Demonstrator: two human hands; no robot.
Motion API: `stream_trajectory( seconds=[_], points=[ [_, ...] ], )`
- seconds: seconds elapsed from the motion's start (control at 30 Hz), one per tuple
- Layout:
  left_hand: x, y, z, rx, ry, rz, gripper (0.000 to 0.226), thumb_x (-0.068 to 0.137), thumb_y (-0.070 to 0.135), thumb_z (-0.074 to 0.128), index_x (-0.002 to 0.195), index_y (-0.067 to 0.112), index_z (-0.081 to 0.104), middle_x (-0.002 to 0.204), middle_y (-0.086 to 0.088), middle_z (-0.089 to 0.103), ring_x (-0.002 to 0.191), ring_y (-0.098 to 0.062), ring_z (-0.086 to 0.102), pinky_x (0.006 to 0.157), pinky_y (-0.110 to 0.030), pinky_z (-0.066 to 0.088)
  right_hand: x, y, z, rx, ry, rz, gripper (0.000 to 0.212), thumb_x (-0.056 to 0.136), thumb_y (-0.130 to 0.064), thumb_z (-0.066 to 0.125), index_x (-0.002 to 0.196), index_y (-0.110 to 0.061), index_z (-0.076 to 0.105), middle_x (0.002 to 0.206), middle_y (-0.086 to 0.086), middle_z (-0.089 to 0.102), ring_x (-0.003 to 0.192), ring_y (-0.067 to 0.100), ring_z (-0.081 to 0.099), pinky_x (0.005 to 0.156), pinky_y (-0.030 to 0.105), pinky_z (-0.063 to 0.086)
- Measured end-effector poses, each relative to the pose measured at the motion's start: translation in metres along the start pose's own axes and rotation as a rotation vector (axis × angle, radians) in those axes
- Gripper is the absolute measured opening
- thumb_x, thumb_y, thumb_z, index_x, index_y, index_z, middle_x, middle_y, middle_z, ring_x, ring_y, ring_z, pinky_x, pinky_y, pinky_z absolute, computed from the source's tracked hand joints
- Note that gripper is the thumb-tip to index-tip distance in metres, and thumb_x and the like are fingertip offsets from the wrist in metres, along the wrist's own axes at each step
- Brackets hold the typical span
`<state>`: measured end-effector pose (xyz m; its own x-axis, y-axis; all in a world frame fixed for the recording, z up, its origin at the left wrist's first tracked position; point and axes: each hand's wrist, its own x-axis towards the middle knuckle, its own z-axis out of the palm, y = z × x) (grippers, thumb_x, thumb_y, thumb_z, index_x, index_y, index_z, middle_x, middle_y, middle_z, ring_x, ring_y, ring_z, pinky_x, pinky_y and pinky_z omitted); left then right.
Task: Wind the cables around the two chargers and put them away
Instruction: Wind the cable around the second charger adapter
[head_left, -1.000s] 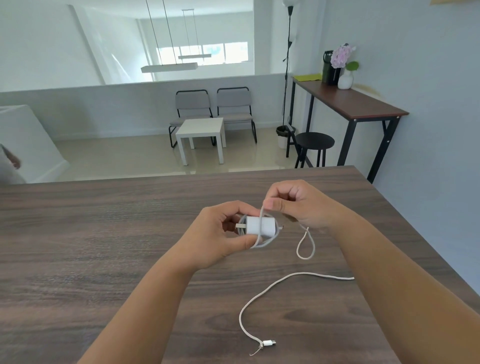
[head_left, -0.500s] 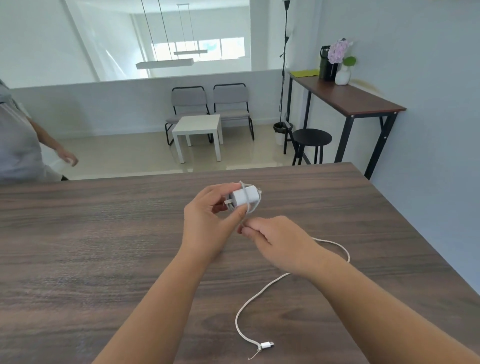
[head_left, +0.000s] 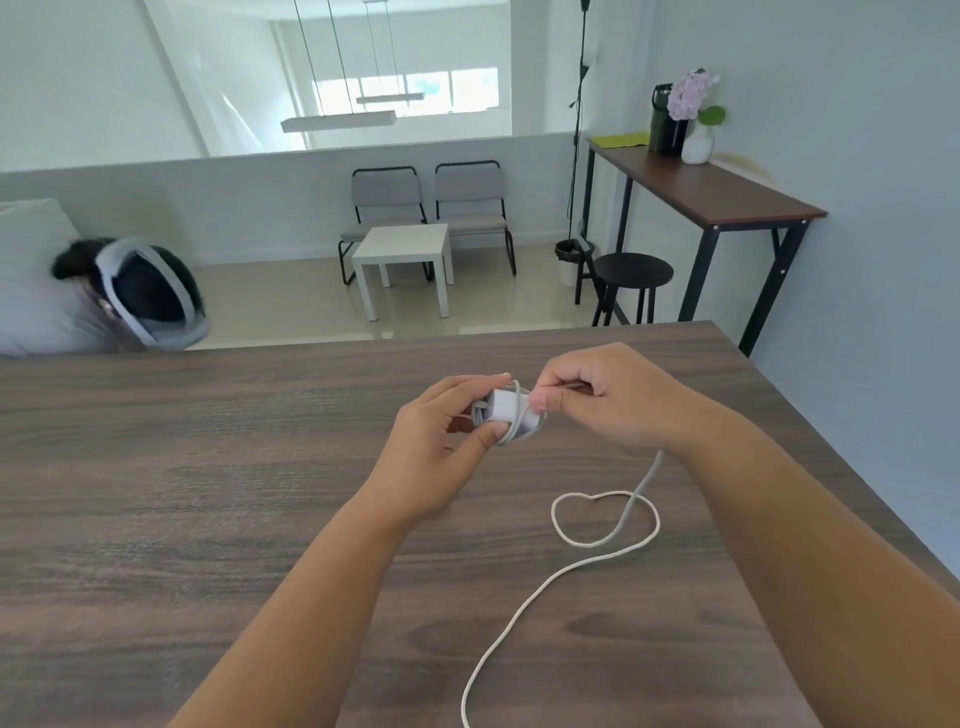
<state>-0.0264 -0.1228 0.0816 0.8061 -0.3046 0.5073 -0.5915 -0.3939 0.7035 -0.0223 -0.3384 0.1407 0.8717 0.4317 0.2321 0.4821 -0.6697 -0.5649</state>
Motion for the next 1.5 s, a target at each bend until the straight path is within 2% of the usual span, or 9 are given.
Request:
stream_trajectory(
  seconds=[0.27,0.4,0.47,0.53,0.7,0.9,1.2,1.37,1.5],
  points=[
    [-0.004,0.008,-0.002,-0.393,-0.139,-0.168,0.034,0.085,0.017,0.07,0.118,0.025,0.068,0.113,-0.005,0.072,0.098,-0.028,0.066,0.09,-0.034,0.054,0.003,0.014,0.01,0.438,-0.005,0.004,0.03,0.084,-0.039,0.062,0.077,-0.009,0.065,0.062,0.003,0.049,0.055,0.009,0.04,0.054,0.019,0.034],
    [-0.005,0.014,0.003,-0.671,-0.143,-0.168,0.033,0.08,0.024,0.076,0.113,0.021,0.07,0.111,-0.004,0.071,0.1,-0.02,0.065,0.087,-0.034,0.053,-0.003,0.021,0.027,0.717,-0.061,0.138,0.041,0.089,-0.049,0.052,0.082,-0.011,0.065,0.062,0.007,0.038,0.053,0.016,0.021,0.05,0.03,0.015],
    [-0.004,0.015,0.008,-0.776,-0.102,-0.186,0.038,0.076,0.032,0.082,0.111,0.022,0.07,0.113,-0.005,0.07,0.101,-0.022,0.064,0.087,-0.036,0.053,-0.007,0.022,0.038,0.738,-0.082,0.236,0.04,0.099,-0.039,0.044,0.098,-0.006,0.067,0.061,0.004,0.037,0.051,0.011,0.019,0.047,0.026,0.014],
    [-0.002,0.013,0.012,-0.796,-0.035,-0.208,0.035,0.076,0.026,0.082,0.109,0.022,0.07,0.118,-0.006,0.069,0.105,-0.024,0.064,0.09,-0.038,0.052,-0.009,0.018,0.046,0.739,-0.073,0.317,0.042,0.103,-0.03,0.037,0.086,0.003,0.056,0.05,-0.008,0.033,0.043,0.005,0.02,0.042,0.018,0.017],
    [0.001,0.005,0.02,-0.709,0.091,-0.25,0.029,0.086,0.0,0.066,0.113,0.007,0.058,0.133,-0.009,0.062,0.115,-0.018,0.064,0.096,-0.036,0.051,-0.017,0.012,0.056,0.378,-0.035,0.231,0.043,0.1,-0.043,0.038,0.08,-0.011,0.059,0.057,-0.004,0.046,0.047,0.009,0.038,0.05,0.024,0.034],
    [0.002,0.0,0.019,-0.5,0.021,-0.198,0.028,0.086,0.019,0.067,0.109,0.022,0.052,0.131,0.001,0.062,0.119,-0.013,0.061,0.095,-0.031,0.051,-0.019,-0.003,0.042,0.055,-0.152,0.221,0.027,0.099,-0.034,0.045,0.093,-0.021,0.068,0.072,-0.012,0.056,0.061,0.002,0.049,0.059,0.015,0.036],
    [-0.002,-0.008,0.011,-0.164,-0.049,-0.144,0.028,0.087,0.015,0.068,0.107,0.026,0.052,0.12,0.015,0.061,0.095,-0.006,0.061,0.08,-0.022,0.052,-0.012,-0.017,0.008,-0.088,-0.174,0.169,0.022,0.096,-0.032,0.049,0.086,-0.025,0.068,0.075,-0.007,0.06,0.068,0.014,0.054,0.065,0.031,0.044],
    [-0.003,-0.003,0.002,-0.158,-0.156,-0.115,0.046,0.089,0.016,0.066,0.127,0.037,0.051,0.117,0.009,0.058,0.092,-0.004,0.059,0.079,-0.017,0.049,-0.004,-0.019,0.001,-0.173,-0.255,0.087,0.022,0.096,-0.036,0.046,0.082,-0.03,0.062,0.077,-0.006,0.063,0.078,0.019,0.06,0.076,0.038,0.049],
    [-0.002,-0.005,-0.001,-0.171,-0.154,-0.118,0.042,0.084,0.018,0.07,0.12,0.037,0.061,0.116,0.005,0.06,0.091,-0.009,0.061,0.077,-0.022,0.051,-0.001,-0.029,-0.005,-0.093,-0.351,0.148,0.027,0.1,-0.034,0.042,0.087,-0.026,0.065,0.066,-0.023,0.055,0.065,-0.007,0.052,0.065,0.022,0.036]
  ],
)
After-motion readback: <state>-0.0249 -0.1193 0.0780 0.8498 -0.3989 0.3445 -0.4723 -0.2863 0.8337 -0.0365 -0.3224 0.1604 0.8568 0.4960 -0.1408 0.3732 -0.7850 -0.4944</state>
